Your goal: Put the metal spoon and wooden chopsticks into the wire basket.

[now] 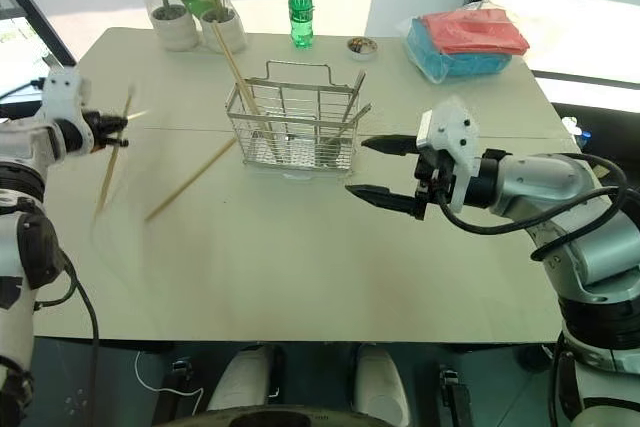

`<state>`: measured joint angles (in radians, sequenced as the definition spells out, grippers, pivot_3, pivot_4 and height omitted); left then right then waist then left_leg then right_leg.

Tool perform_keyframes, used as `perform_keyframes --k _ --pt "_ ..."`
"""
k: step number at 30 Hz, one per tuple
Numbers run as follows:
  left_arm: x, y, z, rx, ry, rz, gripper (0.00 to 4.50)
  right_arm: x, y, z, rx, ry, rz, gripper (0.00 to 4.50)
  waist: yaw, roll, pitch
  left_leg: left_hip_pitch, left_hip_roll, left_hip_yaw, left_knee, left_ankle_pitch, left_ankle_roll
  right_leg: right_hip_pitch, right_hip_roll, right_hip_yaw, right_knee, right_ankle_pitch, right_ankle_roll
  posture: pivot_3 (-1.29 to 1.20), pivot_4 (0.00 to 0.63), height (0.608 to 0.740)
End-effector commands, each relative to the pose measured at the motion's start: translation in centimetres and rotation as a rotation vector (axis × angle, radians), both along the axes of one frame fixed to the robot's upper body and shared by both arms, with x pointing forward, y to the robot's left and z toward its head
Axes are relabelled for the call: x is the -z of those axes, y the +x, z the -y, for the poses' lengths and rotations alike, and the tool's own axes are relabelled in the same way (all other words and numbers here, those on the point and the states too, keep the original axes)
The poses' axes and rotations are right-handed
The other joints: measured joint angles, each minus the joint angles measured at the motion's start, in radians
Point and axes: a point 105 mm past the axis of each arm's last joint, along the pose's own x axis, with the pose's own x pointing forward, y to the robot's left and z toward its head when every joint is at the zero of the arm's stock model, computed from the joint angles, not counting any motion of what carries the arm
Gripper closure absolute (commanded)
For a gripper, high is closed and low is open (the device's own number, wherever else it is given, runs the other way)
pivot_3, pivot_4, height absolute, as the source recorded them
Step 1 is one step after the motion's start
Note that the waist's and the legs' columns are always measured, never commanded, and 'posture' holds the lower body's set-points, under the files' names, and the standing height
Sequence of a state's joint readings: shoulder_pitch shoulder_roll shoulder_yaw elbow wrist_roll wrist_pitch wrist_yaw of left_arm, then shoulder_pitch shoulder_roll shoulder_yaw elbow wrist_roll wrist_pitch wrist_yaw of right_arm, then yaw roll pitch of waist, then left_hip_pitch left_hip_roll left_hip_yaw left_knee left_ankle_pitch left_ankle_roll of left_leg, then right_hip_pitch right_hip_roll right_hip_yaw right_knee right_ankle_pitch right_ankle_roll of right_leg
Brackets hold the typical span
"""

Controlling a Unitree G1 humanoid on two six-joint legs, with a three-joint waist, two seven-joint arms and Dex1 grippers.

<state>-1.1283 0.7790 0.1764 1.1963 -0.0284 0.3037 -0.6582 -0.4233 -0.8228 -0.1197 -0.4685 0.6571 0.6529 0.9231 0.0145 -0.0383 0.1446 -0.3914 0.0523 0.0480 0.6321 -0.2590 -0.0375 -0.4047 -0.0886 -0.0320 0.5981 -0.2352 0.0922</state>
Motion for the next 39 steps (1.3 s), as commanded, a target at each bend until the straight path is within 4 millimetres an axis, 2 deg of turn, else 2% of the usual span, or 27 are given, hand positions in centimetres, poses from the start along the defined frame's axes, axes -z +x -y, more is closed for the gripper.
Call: perform_keyframes --k 1,4,5,8,13,15,23,27,34,39 --pt "-7.2 0.3 1.8 0.096 -0.081 0.288 4.46 -2.2 0.3 0.8 0.042 0.067 0.055 0.9 -0.001 0.0 0.0 0.0 0.0 0.0 0.0 0.0 0.0 0.0 0.0 0.0 0.0 0.0 0.0 0.0 0.15 0.723" --pt "-14.4 -0.9 5.7 0.219 -0.19 0.621 4.46 -4.4 0.3 1.7 0.065 0.16 0.067 0.9 -0.001 0.0 0.0 0.0 0.0 0.0 0.0 0.0 0.0 0.0 0.0 0.0 0.0 0.0 0.0 0.0 0.15 0.723" --pt "-15.9 -1.4 7.0 0.251 -0.207 0.688 4.46 -5.1 0.3 2.0 0.068 0.191 0.071 0.9 0.001 0.0 0.0 0.0 0.0 0.0 0.0 0.0 0.0 0.0 0.0 0.0 0.001 0.0 0.0 0.0 0.15 0.723" --pt "-17.7 -1.9 10.0 0.319 -0.223 0.742 4.46 -6.0 0.3 2.4 0.084 0.224 0.074 0.9 -0.001 0.0 0.0 0.0 0.0 0.0 0.0 0.0 0.0 0.002 0.0 0.0 0.001 0.002 0.003 0.0 0.15 0.723" --pt "-20.0 -2.1 13.3 0.381 -0.285 0.819 4.46 -5.7 0.3 2.6 0.11 0.203 0.082 0.9 -0.005 0.001 0.0 0.003 0.0 0.0 0.0 0.0 0.0 0.003 0.001 0.0 0.001 0.002 0.003 0.0 0.15 0.723" --pt "-19.9 -1.8 14.4 0.4 -0.314 0.824 4.46 -5.6 0.2 2.5 0.116 0.211 0.083 0.9 -0.004 0.001 0.0 0.003 0.0 -0.001 0.0 0.0 0.0 0.003 0.001 0.0 0.001 0.002 0.003 0.0 0.15 0.723" --pt "-15.3 -0.5 19.0 0.486 -0.32 0.75 4.46 -5.6 -0.1 3.1 0.159 0.214 0.09 0.9 -0.001 0.001 0.0 0.002 0.0 -0.001 0.001 0.0 0.0 0.003 0.001 0.0 0.0 0.002 0.003 0.0 0.15 0.723" --pt "-14.0 -0.3 20.4 0.504 -0.324 0.734 4.46 -5.5 -0.1 3.2 0.176 0.215 0.089 0.9 -0.001 0.001 0.0 0.002 0.0 -0.001 0.001 0.0 0.0 0.003 0.001 0.0 -0.001 0.002 0.003 0.0 0.15 0.723" --pt "-14.3 0.1 21.0 0.501 -0.334 0.744 4.46 -4.8 -0.5 3.2 0.178 0.194 0.073 0.9 0.002 0.001 0.0 0.002 -0.001 -0.002 0.001 0.0 0.0 0.004 0.001 0.0 -0.001 0.002 0.003 0.0 0.15 0.723" --pt "-16.8 0.0 18.8 0.48 -0.278 0.795 4.46 -4.7 -0.3 3.1 0.183 0.202 0.073 0.9 -0.002 0.001 0.0 0.002 -0.001 -0.002 0.001 0.0 0.0 0.004 0.001 0.0 -0.001 0.002 0.003 0.0 0.15 0.723"
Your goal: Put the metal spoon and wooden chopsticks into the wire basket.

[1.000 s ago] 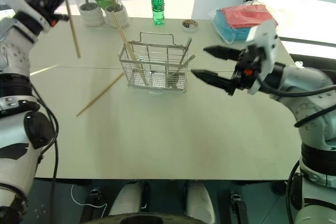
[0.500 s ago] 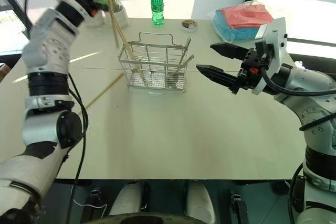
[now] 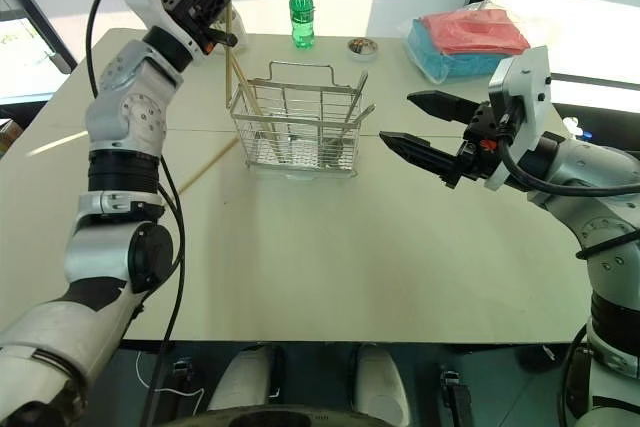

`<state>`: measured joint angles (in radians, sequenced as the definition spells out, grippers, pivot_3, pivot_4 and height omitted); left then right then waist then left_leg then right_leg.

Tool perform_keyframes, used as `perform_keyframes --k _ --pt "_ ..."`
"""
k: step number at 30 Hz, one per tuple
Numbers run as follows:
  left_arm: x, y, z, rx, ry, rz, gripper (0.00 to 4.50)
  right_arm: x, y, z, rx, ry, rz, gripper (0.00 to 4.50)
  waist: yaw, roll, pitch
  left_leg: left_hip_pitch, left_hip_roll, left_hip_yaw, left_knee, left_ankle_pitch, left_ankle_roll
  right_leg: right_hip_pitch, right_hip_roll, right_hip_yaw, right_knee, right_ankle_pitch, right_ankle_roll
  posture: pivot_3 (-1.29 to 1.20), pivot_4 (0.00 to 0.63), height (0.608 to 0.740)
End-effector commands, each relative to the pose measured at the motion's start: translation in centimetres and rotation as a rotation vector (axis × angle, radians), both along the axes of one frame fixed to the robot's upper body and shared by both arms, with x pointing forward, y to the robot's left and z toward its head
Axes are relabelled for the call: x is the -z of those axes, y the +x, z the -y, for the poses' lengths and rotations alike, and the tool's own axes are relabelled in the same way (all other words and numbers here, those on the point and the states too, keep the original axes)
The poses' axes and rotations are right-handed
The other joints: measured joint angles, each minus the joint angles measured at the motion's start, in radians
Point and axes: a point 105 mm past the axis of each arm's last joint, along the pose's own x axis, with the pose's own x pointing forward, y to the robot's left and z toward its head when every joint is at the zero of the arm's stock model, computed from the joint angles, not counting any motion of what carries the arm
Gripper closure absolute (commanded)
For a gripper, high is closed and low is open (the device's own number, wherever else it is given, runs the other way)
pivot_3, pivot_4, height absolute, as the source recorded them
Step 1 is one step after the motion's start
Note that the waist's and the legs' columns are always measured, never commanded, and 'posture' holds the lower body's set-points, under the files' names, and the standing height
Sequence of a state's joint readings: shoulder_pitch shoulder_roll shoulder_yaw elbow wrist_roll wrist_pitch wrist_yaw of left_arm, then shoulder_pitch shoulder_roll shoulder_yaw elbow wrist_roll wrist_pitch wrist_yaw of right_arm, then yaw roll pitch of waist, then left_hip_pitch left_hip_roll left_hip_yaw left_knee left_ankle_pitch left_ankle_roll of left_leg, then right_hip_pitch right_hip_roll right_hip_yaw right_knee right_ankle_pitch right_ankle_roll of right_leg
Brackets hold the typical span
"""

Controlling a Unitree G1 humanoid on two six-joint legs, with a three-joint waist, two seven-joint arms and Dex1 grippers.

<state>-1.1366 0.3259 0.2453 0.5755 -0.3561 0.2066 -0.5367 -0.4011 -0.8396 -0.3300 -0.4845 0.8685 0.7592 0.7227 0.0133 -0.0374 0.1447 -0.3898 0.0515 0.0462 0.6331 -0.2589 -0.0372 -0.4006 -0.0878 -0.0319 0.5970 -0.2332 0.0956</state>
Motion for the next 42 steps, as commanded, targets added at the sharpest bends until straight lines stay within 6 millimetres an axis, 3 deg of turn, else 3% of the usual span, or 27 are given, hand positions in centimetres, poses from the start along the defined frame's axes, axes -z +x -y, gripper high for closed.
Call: perform_keyframes --k 1,7,15,24,33,34,36,40,41,42 --pt "-4.0 -1.0 -0.9 -0.013 0.024 0.121 4.46 -1.1 -0.5 -0.1 0.0 -0.001 0.056 0.9 -0.001 0.0 0.0 0.0 0.0 0.0 0.0 0.0 0.0 0.0 0.0 0.0 0.0 0.0 0.0 0.0 0.15 0.723" --pt "-6.3 -1.5 -2.3 -0.025 0.028 0.166 4.46 -1.1 -0.3 -0.1 0.001 0.011 0.059 0.9 -0.001 0.0 0.0 0.0 0.0 0.0 -0.001 0.0 0.0 0.0 0.0 0.0 0.0 0.0 0.0 0.0 0.15 0.723" --pt "-5.9 -1.4 1.0 0.061 0.009 0.172 4.46 -1.0 -0.3 -0.4 -0.01 0.015 0.058 0.9 0.001 0.0 0.0 0.0 0.0 0.0 0.0 0.0 0.0 0.001 0.0 0.0 -0.001 0.0 0.0 0.0 0.15 0.723" --pt "-2.3 -0.6 3.8 0.113 0.0 0.103 4.46 -0.9 -0.6 -0.3 0.005 0.023 0.053 0.9 -0.001 0.0 0.0 0.0 0.0 0.0 0.0 0.0 0.0 0.0 0.0 0.0 0.0 0.0 0.0 0.0 0.15 0.723" --pt "0.8 -0.3 4.1 0.1 -0.018 0.053 4.46 -1.2 -0.6 -0.1 0.015 0.03 0.055 0.9 -0.001 0.0 0.0 0.0 0.0 0.0 0.0 0.0 0.0 0.0 0.0 0.0 0.0 0.0 0.0 0.0 0.15 0.723" --pt "1.1 -0.3 4.1 0.101 -0.019 0.047 3.72 -1.2 -0.6 -0.1 0.016 0.031 0.055 0.9 -0.001 0.0 0.0 0.0 0.0 0.0 0.0 0.0 0.0 0.0 0.0 0.0 0.0 0.0 0.0 0.0 0.15 0.723" --pt "1.5 -0.4 4.2 0.103 -0.024 0.037 2.94 -1.3 -0.5 -0.1 0.018 0.033 0.055 0.9 0.0 0.0 0.0 0.0 0.0 0.0 0.0 0.0 0.0 0.0 0.0 0.0 0.0 0.0 0.0 0.0 0.15 0.723" --pt "1.6 -0.7 4.1 0.109 -0.039 0.031 0.7 -1.3 -0.4 -0.1 0.02 0.039 0.056 0.9 0.0 0.0 0.0 0.0 0.0 0.0 0.0 0.0 0.0 0.0 0.0 0.0 -0.001 0.0 0.0 0.0 0.15 0.723" --pt "1.5 -0.8 4.0 0.108 -0.041 0.032 0.23 -1.3 -0.4 -0.1 0.02 0.04 0.056 0.9 0.0 0.0 0.0 0.0 0.0 0.0 0.0 0.0 0.0 0.0 0.0 0.0 -0.001 0.0 0.0 0.0 0.15 0.723" --pt "1.2 -0.9 3.9 0.106 -0.042 0.034 0.1 -1.3 -0.3 -0.1 0.021 0.041 0.056 0.9 0.0 0.0 0.0 0.0 0.0 0.0 0.0 0.0 0.0 0.0 0.0 0.0 -0.001 0.0 0.0 0.0 0.15 0.723"
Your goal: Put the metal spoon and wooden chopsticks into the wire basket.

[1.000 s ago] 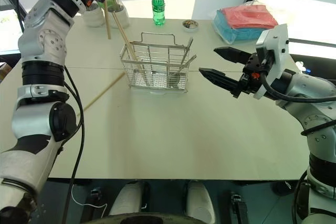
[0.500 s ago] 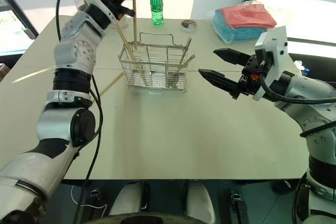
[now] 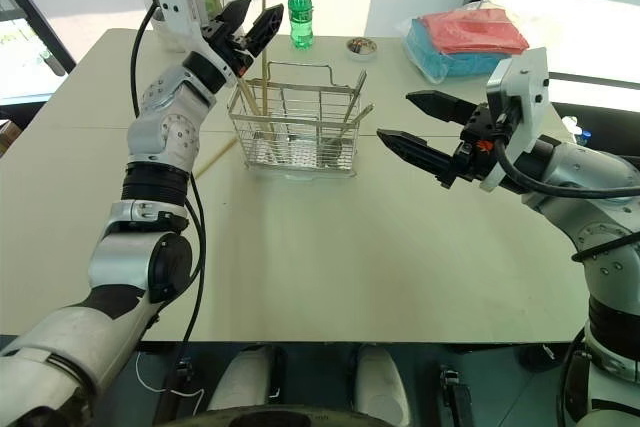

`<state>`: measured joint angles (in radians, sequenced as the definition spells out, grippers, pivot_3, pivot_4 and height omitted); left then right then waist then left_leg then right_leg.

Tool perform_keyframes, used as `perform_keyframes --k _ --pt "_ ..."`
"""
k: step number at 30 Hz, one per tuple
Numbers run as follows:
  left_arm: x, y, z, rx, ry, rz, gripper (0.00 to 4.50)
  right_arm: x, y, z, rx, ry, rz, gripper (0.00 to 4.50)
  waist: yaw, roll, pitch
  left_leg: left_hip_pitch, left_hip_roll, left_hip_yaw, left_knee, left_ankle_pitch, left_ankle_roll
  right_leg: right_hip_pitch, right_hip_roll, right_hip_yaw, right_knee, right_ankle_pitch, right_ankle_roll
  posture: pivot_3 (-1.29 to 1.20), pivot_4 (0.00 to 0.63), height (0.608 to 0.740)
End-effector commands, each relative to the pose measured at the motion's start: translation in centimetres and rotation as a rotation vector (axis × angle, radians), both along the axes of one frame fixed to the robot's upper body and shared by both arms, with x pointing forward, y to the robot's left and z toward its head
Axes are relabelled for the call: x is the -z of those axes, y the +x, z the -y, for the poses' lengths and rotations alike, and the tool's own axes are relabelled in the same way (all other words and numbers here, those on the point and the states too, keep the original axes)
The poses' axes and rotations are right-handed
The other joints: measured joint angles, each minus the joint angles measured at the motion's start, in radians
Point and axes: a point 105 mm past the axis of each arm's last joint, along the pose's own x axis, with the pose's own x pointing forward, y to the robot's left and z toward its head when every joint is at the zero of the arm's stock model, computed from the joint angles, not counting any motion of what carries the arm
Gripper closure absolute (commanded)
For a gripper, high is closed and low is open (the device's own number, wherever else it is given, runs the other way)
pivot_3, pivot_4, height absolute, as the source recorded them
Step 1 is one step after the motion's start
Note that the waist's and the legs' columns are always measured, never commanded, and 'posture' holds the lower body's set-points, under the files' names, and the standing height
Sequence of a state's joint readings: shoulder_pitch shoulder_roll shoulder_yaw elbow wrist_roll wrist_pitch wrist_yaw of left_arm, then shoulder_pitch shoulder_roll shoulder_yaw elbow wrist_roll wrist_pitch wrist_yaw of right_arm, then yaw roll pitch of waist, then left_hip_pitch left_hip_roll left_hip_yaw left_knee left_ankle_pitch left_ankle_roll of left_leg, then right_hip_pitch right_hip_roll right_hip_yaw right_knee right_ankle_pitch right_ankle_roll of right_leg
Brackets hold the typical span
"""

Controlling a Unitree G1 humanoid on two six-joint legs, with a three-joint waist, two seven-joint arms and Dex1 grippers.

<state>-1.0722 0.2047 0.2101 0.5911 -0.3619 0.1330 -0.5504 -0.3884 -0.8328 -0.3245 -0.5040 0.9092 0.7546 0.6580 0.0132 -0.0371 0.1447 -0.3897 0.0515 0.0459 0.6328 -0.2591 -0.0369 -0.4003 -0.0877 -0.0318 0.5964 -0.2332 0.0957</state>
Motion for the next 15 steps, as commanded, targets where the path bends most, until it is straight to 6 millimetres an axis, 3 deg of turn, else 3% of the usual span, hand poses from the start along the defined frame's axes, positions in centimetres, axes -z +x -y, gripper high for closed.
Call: perform_keyframes --k 1,5,9,13,15 --pt "-2.5 -1.1 -0.2 0.003 -0.015 0.072 0.1 -1.3 -0.2 0.2 0.006 0.01 0.058 0.9 0.0 0.0 0.0 0.0 0.0 0.0 0.0 0.0 0.0 0.0 0.0 0.0 0.0 0.0 0.0 0.0 0.15 0.723" --pt "-4.3 -2.0 -2.1 -0.022 -0.013 0.08 0.1 -1.2 0.1 0.3 0.01 0.012 0.056 0.9 -0.003 0.0 0.0 0.0 0.0 0.0 0.0 0.0 0.0 0.0 0.0 0.0 0.0 0.0 0.0 0.0 0.15 0.723" --pt "-5.4 -3.2 -4.9 -0.059 0.106 0.047 0.1 -0.8 0.3 0.3 0.01 -0.002 0.052 0.9 -0.009 0.001 0.0 0.001 0.0 0.0 -0.001 0.0 0.0 -0.001 0.001 0.0 0.001 0.0 0.0 0.0 0.15 0.723" --pt "-3.7 -2.8 -9.7 -0.176 0.267 -0.087 0.1 0.0 0.1 0.0 -0.014 -0.047 0.047 0.9 -0.008 0.001 0.0 0.001 0.0 -0.001 -0.001 0.0 0.0 0.0 0.001 0.0 0.001 0.0 0.0 0.0 0.15 0.723" --pt "-1.8 -2.1 -11.9 -0.244 0.357 -0.185 0.1 0.4 0.0 -0.1 -0.025 -0.067 0.042 0.9 -0.007 0.001 0.0 0.002 0.0 -0.001 -0.001 0.0 0.0 0.0 0.001 0.0 0.001 0.0 0.0 0.0 0.15 0.723"
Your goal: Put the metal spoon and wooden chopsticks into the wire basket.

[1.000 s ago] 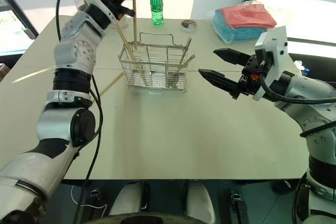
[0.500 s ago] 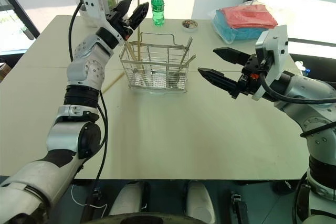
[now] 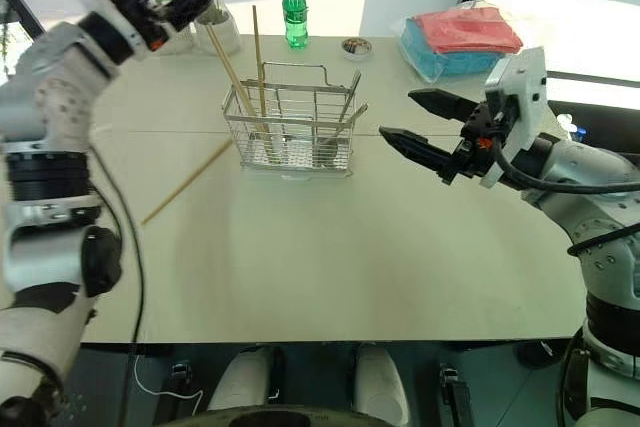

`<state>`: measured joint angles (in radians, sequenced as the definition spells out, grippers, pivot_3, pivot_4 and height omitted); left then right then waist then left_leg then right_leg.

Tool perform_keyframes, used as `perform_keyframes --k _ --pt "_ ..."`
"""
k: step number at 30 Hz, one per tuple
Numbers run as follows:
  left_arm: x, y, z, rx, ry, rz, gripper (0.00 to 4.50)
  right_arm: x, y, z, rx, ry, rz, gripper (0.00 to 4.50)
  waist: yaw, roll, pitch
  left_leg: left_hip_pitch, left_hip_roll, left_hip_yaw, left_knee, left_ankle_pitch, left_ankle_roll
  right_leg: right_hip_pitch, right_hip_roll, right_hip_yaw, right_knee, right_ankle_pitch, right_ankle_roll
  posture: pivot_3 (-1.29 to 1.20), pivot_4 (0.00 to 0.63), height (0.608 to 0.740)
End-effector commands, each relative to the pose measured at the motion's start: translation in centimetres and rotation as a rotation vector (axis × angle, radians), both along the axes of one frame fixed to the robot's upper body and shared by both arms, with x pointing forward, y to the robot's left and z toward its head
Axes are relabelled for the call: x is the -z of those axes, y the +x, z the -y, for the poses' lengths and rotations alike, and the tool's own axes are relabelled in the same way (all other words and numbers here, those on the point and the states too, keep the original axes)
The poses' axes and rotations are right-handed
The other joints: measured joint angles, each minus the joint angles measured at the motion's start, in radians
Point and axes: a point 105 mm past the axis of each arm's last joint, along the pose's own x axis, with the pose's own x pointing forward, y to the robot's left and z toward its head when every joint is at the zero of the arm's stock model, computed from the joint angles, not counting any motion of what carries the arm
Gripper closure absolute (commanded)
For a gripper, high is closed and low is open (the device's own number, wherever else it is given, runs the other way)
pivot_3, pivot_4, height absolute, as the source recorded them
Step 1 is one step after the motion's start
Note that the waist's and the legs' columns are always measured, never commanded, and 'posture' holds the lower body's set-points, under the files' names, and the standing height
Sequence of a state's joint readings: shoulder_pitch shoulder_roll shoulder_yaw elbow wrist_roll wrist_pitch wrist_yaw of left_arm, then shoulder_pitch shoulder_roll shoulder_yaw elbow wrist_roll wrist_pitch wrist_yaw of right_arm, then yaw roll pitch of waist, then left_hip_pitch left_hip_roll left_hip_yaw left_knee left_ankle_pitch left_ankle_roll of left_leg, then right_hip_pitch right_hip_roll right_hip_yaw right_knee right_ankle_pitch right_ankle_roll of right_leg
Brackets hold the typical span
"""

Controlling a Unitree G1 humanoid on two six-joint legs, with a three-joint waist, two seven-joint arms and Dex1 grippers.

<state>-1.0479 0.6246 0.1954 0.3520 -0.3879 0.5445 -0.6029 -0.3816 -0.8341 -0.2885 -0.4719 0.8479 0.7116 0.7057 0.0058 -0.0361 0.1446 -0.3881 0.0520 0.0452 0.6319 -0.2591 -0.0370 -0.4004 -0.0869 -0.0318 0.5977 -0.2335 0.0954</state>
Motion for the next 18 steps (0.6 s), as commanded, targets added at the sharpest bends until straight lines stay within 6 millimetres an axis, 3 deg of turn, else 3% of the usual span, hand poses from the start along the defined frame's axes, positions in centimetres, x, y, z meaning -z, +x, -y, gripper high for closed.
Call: perform_keyframes --k 1,5,9,14,18 --pt "2.6 0.8 -2.6 -0.078 0.115 -0.126 0.1 0.0 -0.5 -0.3 -0.027 -0.058 0.045 0.9 0.003 0.0 0.0 0.0 0.0 0.0 0.0 0.0 0.0 0.0 0.0 0.0 0.0 0.0 0.0 0.0 0.15 0.723" --pt "6.0 1.4 -4.1 -0.079 0.206 -0.25 0.1 1.3 -0.8 -0.7 -0.065 -0.128 0.045 0.9 0.012 -0.001 0.0 -0.001 0.0 0.0 0.001 0.0 0.0 0.001 0.0 0.0 -0.001 -0.002 -0.003 0.0 0.15 0.723" --pt "11.1 2.0 -3.1 -0.021 0.329 -0.42 0.1 2.4 -1.4 -1.1 -0.1 -0.164 0.041 0.9 0.011 -0.001 0.0 -0.003 -0.001 0.0 0.002 0.0 0.0 0.0 -0.001 0.0 -0.002 -0.002 -0.003 0.0 0.15 0.723" --pt "15.7 2.7 -3.0 -0.048 0.43 -0.567 0.1 2.5 -1.7 -1.3 -0.096 -0.154 0.044 0.9 0.005 -0.001 0.0 -0.003 -0.001 0.0 0.002 0.0 0.0 -0.001 0.0 0.0 -0.001 -0.001 -0.002 0.0 0.15 0.723" --pt "18.0 3.0 -2.5 -0.043 0.481 -0.629 0.1 2.9 -2.3 -1.4 -0.1 -0.164 0.032 0.9 0.006 -0.001 0.0 -0.003 0.0 0.0 0.001 0.0 0.0 -0.002 0.0 0.0 0.0 0.0 -0.001 0.0 0.15 0.723"
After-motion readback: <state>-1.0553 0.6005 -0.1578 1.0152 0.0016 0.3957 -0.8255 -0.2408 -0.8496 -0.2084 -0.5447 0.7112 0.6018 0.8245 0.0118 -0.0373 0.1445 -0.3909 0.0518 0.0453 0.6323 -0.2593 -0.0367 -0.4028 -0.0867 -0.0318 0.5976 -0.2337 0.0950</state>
